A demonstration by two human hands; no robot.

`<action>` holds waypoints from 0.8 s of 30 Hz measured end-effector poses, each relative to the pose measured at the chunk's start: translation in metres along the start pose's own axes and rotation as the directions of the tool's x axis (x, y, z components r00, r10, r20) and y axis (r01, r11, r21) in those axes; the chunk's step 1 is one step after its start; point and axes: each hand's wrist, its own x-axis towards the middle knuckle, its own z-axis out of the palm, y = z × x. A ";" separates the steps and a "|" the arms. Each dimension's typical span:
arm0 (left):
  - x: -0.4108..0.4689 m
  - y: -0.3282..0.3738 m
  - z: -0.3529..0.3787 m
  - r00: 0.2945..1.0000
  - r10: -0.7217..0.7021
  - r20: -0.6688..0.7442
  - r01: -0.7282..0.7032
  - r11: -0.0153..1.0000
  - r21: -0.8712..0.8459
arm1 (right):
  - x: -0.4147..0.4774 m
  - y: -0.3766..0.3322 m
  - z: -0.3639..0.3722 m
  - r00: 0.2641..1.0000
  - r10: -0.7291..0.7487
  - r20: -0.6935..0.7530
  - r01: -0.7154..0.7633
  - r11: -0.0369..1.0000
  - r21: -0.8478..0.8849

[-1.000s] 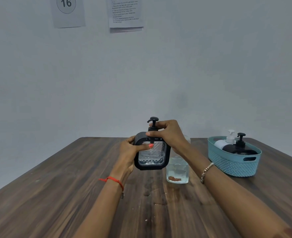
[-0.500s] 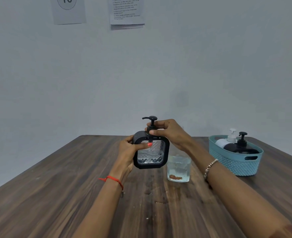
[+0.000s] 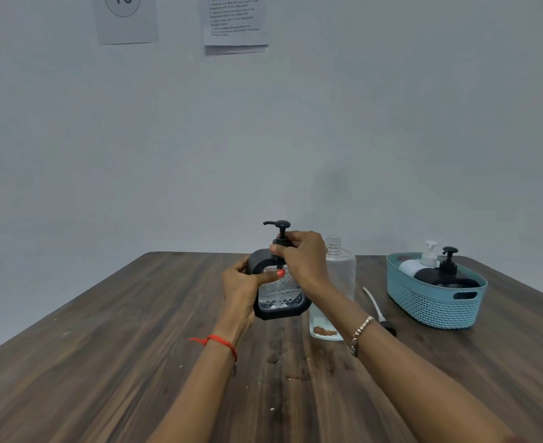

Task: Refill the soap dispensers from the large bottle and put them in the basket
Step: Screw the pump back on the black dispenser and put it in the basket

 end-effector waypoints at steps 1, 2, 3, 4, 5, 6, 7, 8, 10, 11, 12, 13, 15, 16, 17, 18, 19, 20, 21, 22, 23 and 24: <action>0.000 -0.001 0.000 1.000 -0.002 -0.005 0.002 1.000 -0.003 | -0.001 0.000 0.001 1.000 -0.005 -0.002 0.005 1.000 -0.006; 0.000 -0.001 -0.001 1.000 -0.005 -0.010 0.005 1.000 -0.004 | -0.001 0.001 0.001 1.000 -0.010 0.008 0.010 1.000 -0.021; 0.000 -0.001 -0.001 1.000 -0.006 -0.015 0.006 1.000 -0.003 | 0.000 0.001 -0.001 0.999 -0.020 0.030 0.021 0.999 -0.040; 0.001 -0.001 -0.002 1.000 -0.003 -0.022 0.003 1.000 0.001 | 0.001 0.002 -0.004 0.997 -0.033 0.065 0.037 0.998 -0.054; 0.002 0.000 -0.003 1.000 0.003 -0.029 -0.002 1.000 0.009 | 0.001 0.003 -0.008 0.993 -0.050 0.104 0.057 0.997 -0.058; 0.002 0.001 -0.003 0.999 0.010 -0.032 -0.010 1.000 0.016 | 0.002 0.004 -0.013 0.988 -0.062 0.139 0.071 0.996 -0.060; 0.002 0.002 -0.002 0.999 0.016 -0.033 -0.015 1.000 0.020 | 0.003 0.006 -0.017 0.985 -0.058 0.163 0.069 0.995 -0.065; 0.003 0.004 -0.001 0.999 0.019 -0.035 -0.018 1.000 0.018 | 0.003 0.009 -0.022 0.983 -0.037 0.178 0.051 0.996 -0.074; 0.006 0.008 0.001 0.999 0.023 -0.042 -0.023 1.000 0.000 | 0.002 0.014 -0.030 0.976 0.026 0.218 -0.015 0.998 -0.053; 0.008 0.011 0.002 0.999 0.026 -0.046 -0.027 1.000 -0.008 | 0.002 0.016 -0.034 0.967 0.041 0.250 -0.036 0.999 -0.026; 0.010 0.014 0.004 0.998 0.032 -0.047 -0.032 0.999 -0.008 | 0.002 0.017 -0.037 0.961 0.042 0.275 -0.043 0.999 -0.005; 0.011 0.016 0.006 0.998 0.042 -0.039 -0.042 0.999 0.000 | 0.002 0.017 -0.040 0.958 0.032 0.284 -0.036 0.999 0.010; 0.010 0.022 0.012 0.998 0.066 -0.005 -0.066 0.998 0.001 | 0.005 0.013 -0.048 0.962 0.014 0.274 -0.017 1.000 0.007; 0.010 0.026 0.015 0.997 0.078 0.010 -0.078 0.997 -0.009 | 0.007 0.010 -0.053 0.963 0.003 0.268 -0.002 1.000 -0.006; 0.009 0.029 0.019 0.996 0.092 0.021 -0.092 0.996 -0.018 | 0.010 0.006 -0.057 0.963 -0.010 0.268 0.014 1.000 -0.013; 0.009 0.033 0.023 0.994 0.109 0.030 -0.109 0.994 -0.021 | 0.013 0.001 -0.063 0.964 -0.020 0.265 0.023 1.000 -0.007; 0.009 0.037 0.028 0.991 0.129 0.042 -0.128 0.992 -0.018 | 0.016 -0.005 -0.068 0.965 -0.027 0.260 0.026 1.000 0.006; 0.010 0.041 0.034 0.987 0.149 0.056 -0.148 0.989 -0.012 | 0.019 -0.010 -0.074 0.968 -0.033 0.250 0.029 0.999 0.019; 0.010 0.046 0.040 0.983 0.168 0.073 -0.168 0.986 -0.005 | 0.023 -0.015 -0.080 0.971 -0.041 0.234 0.033 0.999 0.034; 0.011 0.052 0.048 0.978 0.188 0.092 -0.189 0.982 0.003 | 0.027 -0.020 -0.086 0.976 -0.048 0.213 0.037 0.998 0.056; 0.011 0.057 0.056 0.972 0.207 0.112 -0.209 0.978 0.012 | 0.031 -0.024 -0.093 0.980 -0.056 0.191 0.041 0.996 0.083; 0.012 0.061 0.065 0.966 0.224 0.130 -0.229 0.973 0.021 | 0.036 -0.029 -0.100 0.983 -0.064 0.171 0.046 0.993 0.108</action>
